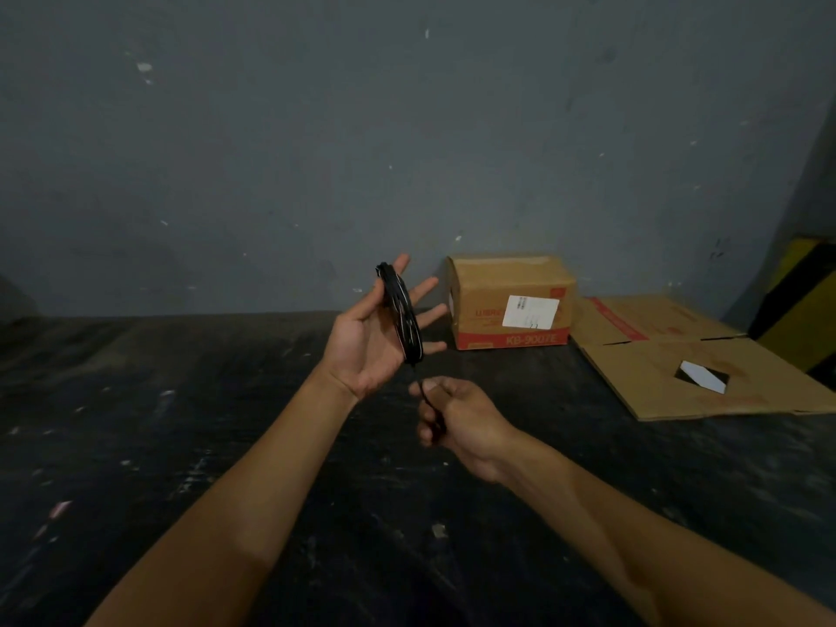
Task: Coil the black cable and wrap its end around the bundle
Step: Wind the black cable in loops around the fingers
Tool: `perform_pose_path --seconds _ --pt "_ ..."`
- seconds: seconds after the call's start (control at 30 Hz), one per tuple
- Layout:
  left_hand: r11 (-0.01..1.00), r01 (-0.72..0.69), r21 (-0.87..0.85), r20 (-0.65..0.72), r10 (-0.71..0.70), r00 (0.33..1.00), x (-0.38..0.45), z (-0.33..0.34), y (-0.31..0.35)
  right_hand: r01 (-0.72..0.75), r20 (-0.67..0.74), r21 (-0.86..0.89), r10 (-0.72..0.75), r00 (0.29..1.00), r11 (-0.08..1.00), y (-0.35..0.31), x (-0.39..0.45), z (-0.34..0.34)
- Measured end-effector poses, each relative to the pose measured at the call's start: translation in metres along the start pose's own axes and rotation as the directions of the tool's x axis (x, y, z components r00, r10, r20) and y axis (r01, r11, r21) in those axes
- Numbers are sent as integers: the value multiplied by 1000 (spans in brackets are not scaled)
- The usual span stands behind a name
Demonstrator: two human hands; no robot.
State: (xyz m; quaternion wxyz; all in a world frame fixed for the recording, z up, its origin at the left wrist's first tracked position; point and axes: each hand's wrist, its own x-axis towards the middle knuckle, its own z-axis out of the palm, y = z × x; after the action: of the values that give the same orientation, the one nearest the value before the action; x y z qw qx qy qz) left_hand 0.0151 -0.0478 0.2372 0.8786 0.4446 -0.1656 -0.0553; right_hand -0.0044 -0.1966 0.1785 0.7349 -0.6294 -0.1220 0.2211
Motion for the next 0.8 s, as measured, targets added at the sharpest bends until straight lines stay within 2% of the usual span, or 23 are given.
perform_pose_path --seconds 0.1,0.17,0.3,0.4,0.5,0.67,0.73,0.8 --pt "991 -14 132 -74 24 997 1 -2 -6 35 -9 -12 -35 999 999 -6 1 -7" --pt "982 -21 187 -103 41 994 0 -3 -9 49 40 -8 -49 998 999 -11 1 -11" --pt "971 -85 224 -121 114 986 2 0 -15 47 125 146 -66 990 988 -18 -1 -17" --pt "956 -127 265 -117 163 980 5 0 -19 72 157 166 -98 983 984 -18 -3 -21" --pt "955 -107 277 -142 151 978 5 -3 -22 159 141 24 -161 977 987 -17 -5 -25" --pt "970 -61 234 -139 95 986 -1 3 -27 372 -58 -301 -406 912 878 -14 -5 -28" --pt "976 -83 200 -142 113 984 -2 5 -31 420 -89 -352 -476 875 836 -11 -6 -28" --pt "983 -89 160 -132 111 985 -4 8 -35 478 -114 -323 -535 837 817 -13 -6 -26"
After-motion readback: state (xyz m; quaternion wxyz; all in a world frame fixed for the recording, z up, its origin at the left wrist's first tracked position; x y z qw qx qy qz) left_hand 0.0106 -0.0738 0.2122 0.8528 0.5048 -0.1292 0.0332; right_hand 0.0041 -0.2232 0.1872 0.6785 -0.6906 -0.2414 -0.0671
